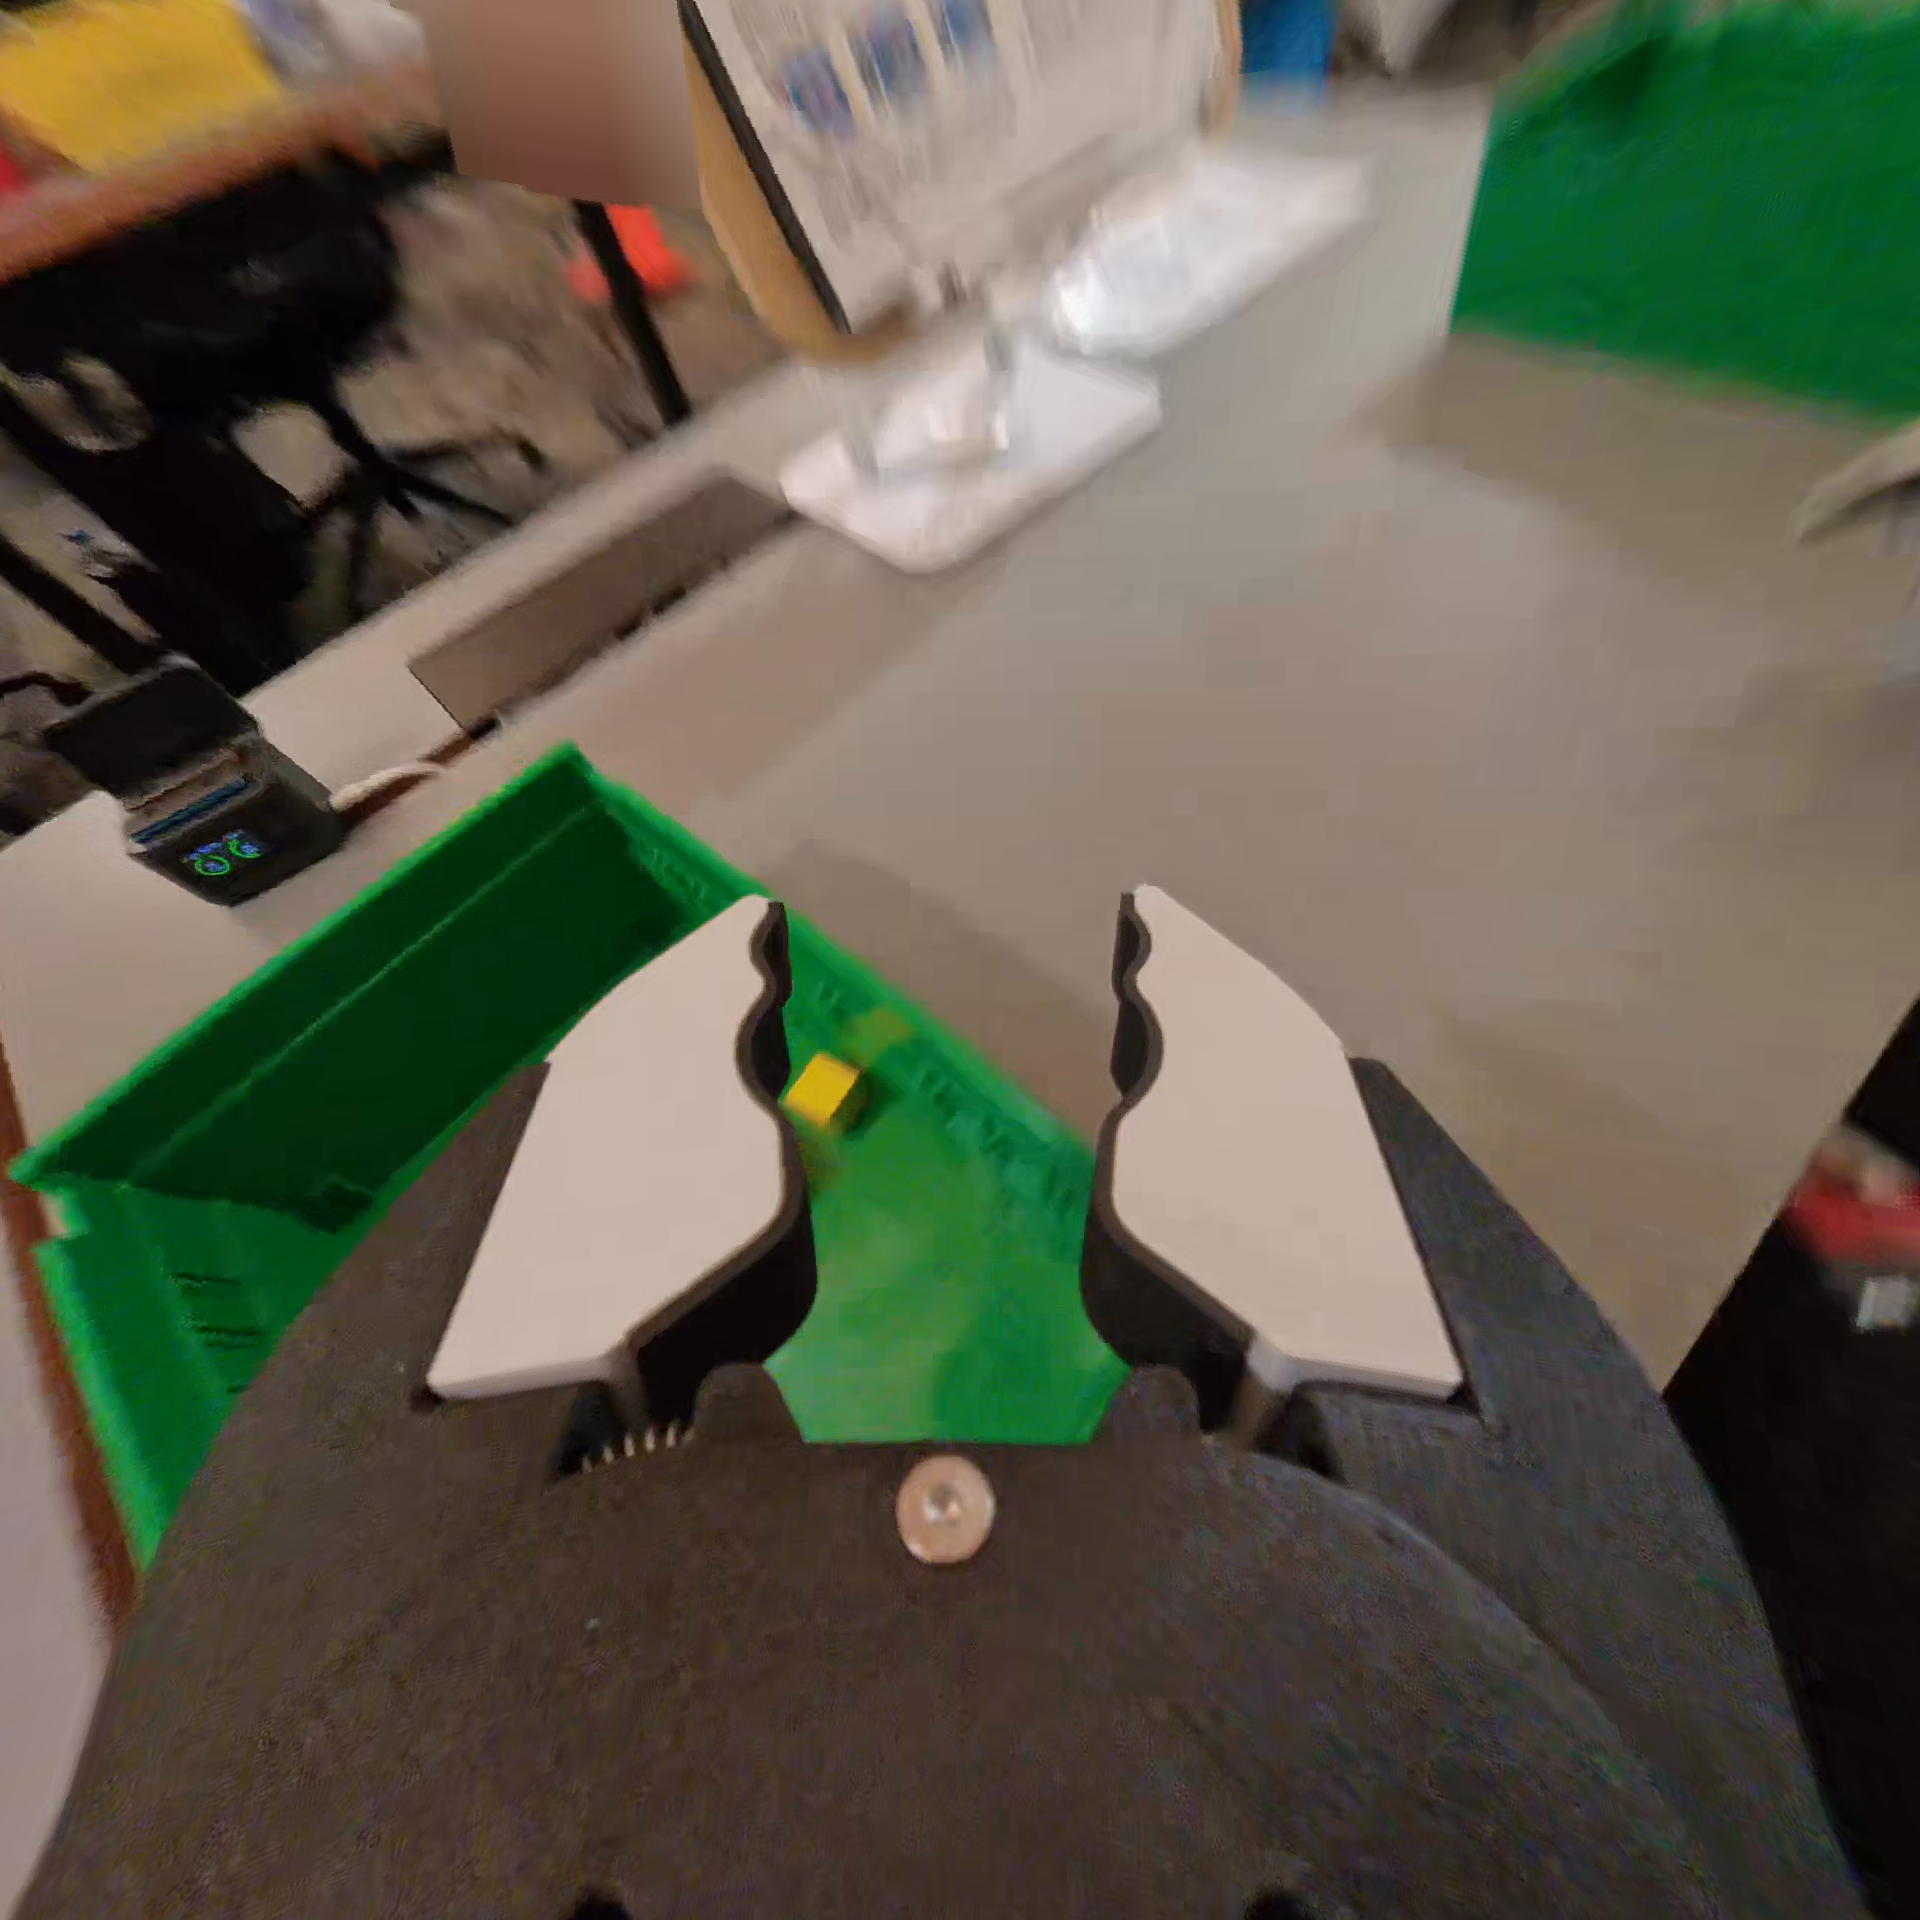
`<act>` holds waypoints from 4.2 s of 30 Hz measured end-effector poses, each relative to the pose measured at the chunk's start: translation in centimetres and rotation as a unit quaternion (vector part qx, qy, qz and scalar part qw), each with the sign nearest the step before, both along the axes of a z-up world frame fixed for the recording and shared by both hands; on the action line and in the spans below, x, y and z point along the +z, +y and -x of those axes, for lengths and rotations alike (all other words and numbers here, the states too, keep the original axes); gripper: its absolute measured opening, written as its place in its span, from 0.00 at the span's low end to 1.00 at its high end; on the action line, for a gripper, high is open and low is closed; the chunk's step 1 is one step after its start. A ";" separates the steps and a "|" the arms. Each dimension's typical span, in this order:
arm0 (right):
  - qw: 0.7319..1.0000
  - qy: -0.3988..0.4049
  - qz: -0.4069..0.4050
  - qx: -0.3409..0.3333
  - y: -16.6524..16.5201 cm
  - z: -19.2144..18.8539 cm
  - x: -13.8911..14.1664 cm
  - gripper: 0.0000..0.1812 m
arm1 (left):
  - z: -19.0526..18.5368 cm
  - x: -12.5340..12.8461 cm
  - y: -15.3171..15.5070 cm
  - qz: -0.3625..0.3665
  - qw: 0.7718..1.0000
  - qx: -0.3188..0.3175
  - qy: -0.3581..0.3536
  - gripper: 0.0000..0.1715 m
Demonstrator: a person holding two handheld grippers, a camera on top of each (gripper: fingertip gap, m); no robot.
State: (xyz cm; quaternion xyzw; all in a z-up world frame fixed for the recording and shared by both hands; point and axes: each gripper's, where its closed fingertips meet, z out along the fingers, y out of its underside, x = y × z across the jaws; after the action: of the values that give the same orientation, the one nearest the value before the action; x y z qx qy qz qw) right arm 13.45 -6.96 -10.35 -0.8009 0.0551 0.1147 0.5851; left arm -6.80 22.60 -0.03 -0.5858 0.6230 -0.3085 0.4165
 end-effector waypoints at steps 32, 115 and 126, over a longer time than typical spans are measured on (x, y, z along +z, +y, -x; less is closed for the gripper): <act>0.995 0.051 -0.030 -0.082 -0.2 -1.0 3.3 0.24 | -1.7 -16.6 7.9 -0.069 0.891 -0.194 0.404 0.14; 0.931 0.298 -0.064 0.200 0.8 4.6 3.8 0.12 | -15.0 -6.8 -29.5 0.509 0.816 -0.247 -0.118 0.15; 0.934 0.282 -0.060 0.210 0.6 4.9 3.8 0.12 | -14.9 -6.6 -29.5 0.508 0.815 -0.253 -0.117 0.12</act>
State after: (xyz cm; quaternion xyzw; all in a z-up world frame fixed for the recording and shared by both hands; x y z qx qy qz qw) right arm 8.52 -6.33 -6.54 -0.6923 0.0411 0.4594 0.5549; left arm 8.07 -6.86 -6.68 -0.4955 0.4508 -0.7416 0.0369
